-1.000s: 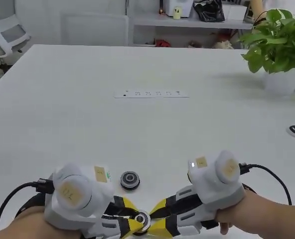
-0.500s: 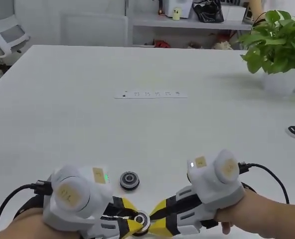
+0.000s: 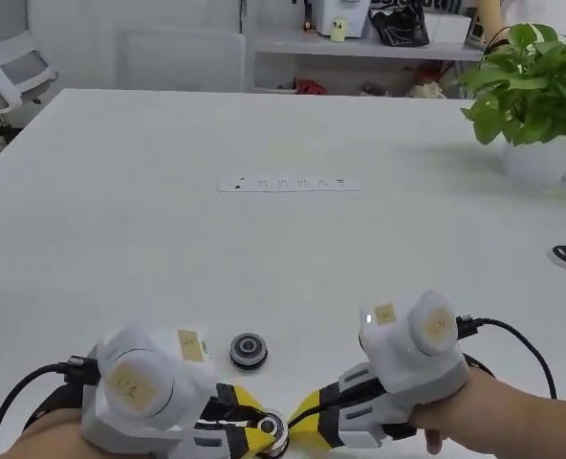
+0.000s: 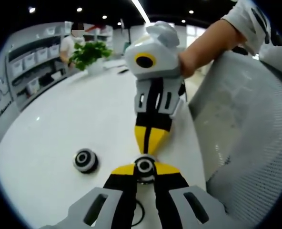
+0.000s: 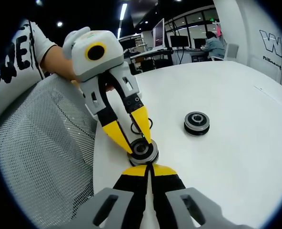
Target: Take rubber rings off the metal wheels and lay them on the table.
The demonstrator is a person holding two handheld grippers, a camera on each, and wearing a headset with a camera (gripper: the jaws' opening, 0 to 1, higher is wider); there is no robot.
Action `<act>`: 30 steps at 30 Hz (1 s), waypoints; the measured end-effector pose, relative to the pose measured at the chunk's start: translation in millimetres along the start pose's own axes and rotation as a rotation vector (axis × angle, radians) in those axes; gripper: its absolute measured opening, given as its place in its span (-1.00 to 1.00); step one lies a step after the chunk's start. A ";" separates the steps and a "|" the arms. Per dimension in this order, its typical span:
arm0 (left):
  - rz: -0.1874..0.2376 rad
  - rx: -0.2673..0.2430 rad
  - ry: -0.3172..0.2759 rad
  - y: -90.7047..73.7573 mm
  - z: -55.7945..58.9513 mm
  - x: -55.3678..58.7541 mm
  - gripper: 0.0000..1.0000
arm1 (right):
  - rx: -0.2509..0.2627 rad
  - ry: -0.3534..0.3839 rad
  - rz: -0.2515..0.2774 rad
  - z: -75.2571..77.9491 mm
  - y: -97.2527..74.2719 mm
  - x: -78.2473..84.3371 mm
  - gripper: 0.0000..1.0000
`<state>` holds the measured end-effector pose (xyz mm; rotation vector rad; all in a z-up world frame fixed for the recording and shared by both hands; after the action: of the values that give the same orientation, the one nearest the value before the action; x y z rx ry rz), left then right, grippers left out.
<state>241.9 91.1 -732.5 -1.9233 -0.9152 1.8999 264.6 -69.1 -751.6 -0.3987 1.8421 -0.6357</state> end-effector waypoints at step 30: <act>-0.029 -0.011 0.015 -0.3 0.8 -1.8 -0.74 | -0.011 0.193 0.109 4.9 -7.6 -4.1 -1.00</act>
<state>241.2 90.1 -731.0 -1.9176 -0.9460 1.8650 270.5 -74.0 -745.3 -0.2484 2.0360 -0.6067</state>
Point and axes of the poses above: the centre of the closed fingertips' face, and the gripper's own axes: y roughly forward along the fingers, z roughly to its right, x roughly out of its underside, the point moved 10 cm from there along -y, roughly backward along the fingers, and after that the axes turned 4 degrees about y, right-handed, at the moved point
